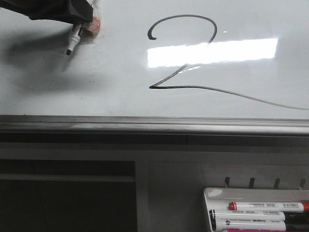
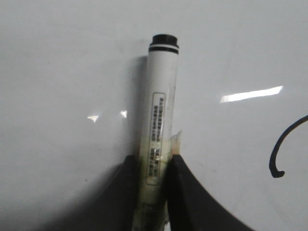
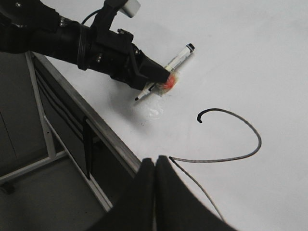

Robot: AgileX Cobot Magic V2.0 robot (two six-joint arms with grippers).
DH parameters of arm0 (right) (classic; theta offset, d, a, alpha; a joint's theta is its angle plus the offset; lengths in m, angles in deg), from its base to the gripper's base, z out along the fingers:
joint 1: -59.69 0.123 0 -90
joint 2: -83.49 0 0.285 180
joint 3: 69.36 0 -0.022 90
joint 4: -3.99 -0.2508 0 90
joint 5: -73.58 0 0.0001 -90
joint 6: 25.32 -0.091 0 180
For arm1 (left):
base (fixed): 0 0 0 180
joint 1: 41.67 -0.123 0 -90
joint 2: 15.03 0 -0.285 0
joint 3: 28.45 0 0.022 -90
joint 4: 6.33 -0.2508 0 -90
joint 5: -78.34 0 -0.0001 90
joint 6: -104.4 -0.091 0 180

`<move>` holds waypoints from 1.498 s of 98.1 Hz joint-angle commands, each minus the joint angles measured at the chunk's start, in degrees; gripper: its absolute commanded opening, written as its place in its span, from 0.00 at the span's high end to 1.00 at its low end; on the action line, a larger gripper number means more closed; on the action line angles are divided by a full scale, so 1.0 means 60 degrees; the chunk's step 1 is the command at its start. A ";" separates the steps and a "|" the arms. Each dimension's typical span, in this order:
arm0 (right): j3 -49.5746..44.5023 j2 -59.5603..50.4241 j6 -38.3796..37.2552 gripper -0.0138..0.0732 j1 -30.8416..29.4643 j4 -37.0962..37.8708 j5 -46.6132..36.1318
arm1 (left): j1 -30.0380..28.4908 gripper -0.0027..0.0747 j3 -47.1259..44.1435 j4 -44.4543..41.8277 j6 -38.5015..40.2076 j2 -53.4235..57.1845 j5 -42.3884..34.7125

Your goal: Write number 2 on whiteboard

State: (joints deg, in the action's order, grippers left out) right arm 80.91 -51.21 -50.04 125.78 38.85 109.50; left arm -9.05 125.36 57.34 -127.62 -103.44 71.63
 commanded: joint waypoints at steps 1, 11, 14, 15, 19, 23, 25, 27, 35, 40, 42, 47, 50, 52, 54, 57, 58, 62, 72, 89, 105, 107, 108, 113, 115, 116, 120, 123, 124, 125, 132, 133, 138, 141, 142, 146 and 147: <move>0.0162 -0.0008 -0.0215 0.92 0.0006 0.0337 -0.0565 | -0.0011 0.80 0.0153 0.0082 0.0029 -0.0112 -0.0453; 0.0155 -0.0008 -0.0326 0.92 0.0006 0.0337 -0.0636 | -0.0011 0.73 0.0153 0.0082 0.0029 -0.0112 -0.0453; 0.0155 -0.0008 -0.0326 0.92 0.0006 0.0362 -0.0660 | -0.0011 0.72 0.0153 0.0082 0.0029 -0.0112 -0.0453; 0.0155 -0.0008 -0.0326 0.92 0.0006 0.0361 -0.0685 | -0.0011 0.72 0.0153 0.0082 0.0029 -0.0112 -0.0453; 0.0155 -0.0008 -0.0326 0.92 0.0006 0.0400 -0.0706 | -0.0011 0.72 0.0153 0.0082 0.0029 -0.0112 -0.0453; 0.0155 -0.0008 -0.0326 0.92 0.0006 0.0549 -0.0706 | -0.0011 0.58 0.0153 0.0058 0.0029 -0.0112 -0.0511; 0.0155 -0.0008 -0.0326 0.92 0.0006 0.0549 -0.0706 | -0.0011 0.54 0.0153 0.0058 0.0029 -0.0112 -0.0511; 0.0155 -0.0008 -0.0326 0.92 0.0006 0.0549 -0.0706 | -0.0011 0.52 0.0153 0.0058 0.0029 -0.0112 -0.0511; 0.0155 -0.0008 -0.0326 0.92 0.0006 0.0595 -0.0706 | -0.0011 0.41 0.0153 0.0058 0.0029 -0.0112 -0.0547; 0.0155 -0.0008 -0.0326 0.92 0.0006 0.0645 -0.0706 | -0.0011 0.38 0.0153 0.0058 0.0029 -0.0112 -0.0547; 0.0155 -0.0008 -0.0326 0.92 0.0006 0.0662 -0.0706 | -0.0011 0.38 0.0153 0.0058 0.0029 -0.0112 -0.0547; 0.0155 -0.0008 -0.0326 0.92 0.0006 0.0710 -0.0706 | -0.0011 0.38 0.0153 0.0058 0.0029 -0.0112 -0.0547; 0.0155 -0.0008 -0.0326 0.92 0.0006 0.0717 -0.0706 | -0.0011 0.38 0.0153 0.0058 0.0029 -0.0112 -0.0547; 0.0155 -0.0008 -0.0326 0.92 0.0006 0.0717 -0.0706 | -0.0011 0.38 0.0153 0.0058 0.0029 -0.0112 -0.0547; 0.0155 -0.0008 -0.0326 0.92 0.0006 0.0717 -0.0706 | -0.0011 0.38 0.0153 0.0058 0.0029 -0.0112 -0.0547; 0.0155 -0.0008 -0.0326 0.92 0.0006 0.0717 -0.0706 | -0.0011 0.38 0.0153 0.0039 0.0029 -0.0112 -0.0547; 0.0155 -0.0008 -0.0326 0.92 0.0006 0.0717 -0.0706 | -0.0011 0.37 0.0153 0.0042 0.0029 -0.0112 -0.0565; 0.0155 -0.0008 -0.0326 0.92 0.0006 0.0717 -0.0706 | -0.0011 0.36 0.0153 0.0036 0.0029 -0.0112 -0.0583; 0.0155 -0.0008 -0.0326 0.92 0.0006 0.0763 -0.0687 | -0.0011 0.34 0.0153 0.0036 0.0029 0.0078 -0.0581; 0.0155 -0.0012 -0.0326 0.92 0.0006 0.0946 -0.0648 | -0.0011 0.34 0.0153 0.0036 -0.0049 0.0747 -0.0581; 0.0155 -0.0012 -0.0326 0.92 0.0006 0.1281 -0.0648 | -0.0011 0.34 0.0153 -0.0061 -0.0093 0.1434 -0.0465; 0.0155 -0.0012 -0.0326 0.92 0.0006 0.1329 -0.0648 | -0.0011 0.34 0.0153 -0.0134 -0.0148 0.1530 -0.0465; 0.0155 -0.0012 -0.0326 0.92 0.0006 0.1349 -0.0648 | -0.0011 0.34 0.0153 -0.0135 -0.0172 0.1598 -0.0484; 0.0173 -0.0050 -0.0326 0.92 0.0006 0.1451 -0.0688 | -0.0011 0.34 0.0153 -0.0154 -0.0403 0.1848 -0.0562; 0.0173 -0.0073 -0.0326 0.92 0.0006 0.1470 -0.0712 | -0.0011 0.34 0.0153 -0.0154 -0.0523 0.1957 -0.0613; 0.0173 -0.0097 -0.0326 0.92 0.0006 0.1523 -0.0747 | -0.0011 0.34 0.0153 -0.0154 -0.0609 0.1996 -0.0655; 0.0173 -0.0205 -0.0367 0.92 0.0006 0.1599 -0.0778 | -0.0011 0.35 0.0153 -0.0154 -0.0826 0.2239 -0.0762; 0.0173 -0.0304 -0.0497 0.92 0.0006 0.1703 -0.0778 | -0.0011 0.35 0.0153 -0.0154 -0.1042 0.2412 -0.0823; 0.0173 -0.0364 -0.0525 0.92 0.0006 0.1721 -0.0778 | -0.0011 0.36 0.0153 -0.0154 -0.1088 0.2501 -0.0831; 0.0173 -0.0399 -0.0591 0.92 0.0006 0.1752 -0.0778 | -0.0011 0.36 0.0153 -0.0154 -0.1125 0.2546 -0.0847; 0.0173 -0.0816 -0.0763 0.92 0.0006 0.1818 -0.0565 | -0.0011 0.40 0.0153 -0.0154 -0.1444 0.3075 -0.0887; 0.0173 -0.0915 -0.0763 0.92 0.0006 0.1818 -0.0483 | -0.0011 0.42 0.0145 -0.0154 -0.1489 0.3133 -0.0887; 0.0173 -0.1296 -0.0804 0.92 0.0006 0.1818 -0.0078 | -0.0011 0.47 0.0089 -0.0154 -0.1543 0.3640 -0.0887; 0.0154 -0.1546 -0.0807 0.92 0.0006 0.1818 0.0234 | -0.0011 0.51 0.0000 -0.0154 -0.1543 0.3933 -0.0887; 0.0135 -0.1678 -0.0807 0.92 0.0006 0.1818 0.0416 | -0.0011 0.53 -0.0022 -0.0154 -0.1543 0.4007 -0.0870; 0.0091 -0.2018 -0.0807 0.92 0.0006 0.1867 0.0899 | -0.0011 0.59 -0.0172 -0.0154 -0.1543 0.4450 -0.0870; 0.0091 -0.2165 -0.0807 0.92 0.0006 0.1889 0.1091 | -0.0011 0.62 -0.0205 -0.0154 -0.1543 0.4528 -0.0870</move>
State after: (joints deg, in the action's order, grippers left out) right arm 80.40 -60.24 -54.45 125.78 47.10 112.93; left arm -9.13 123.80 57.11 -136.32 -81.76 68.66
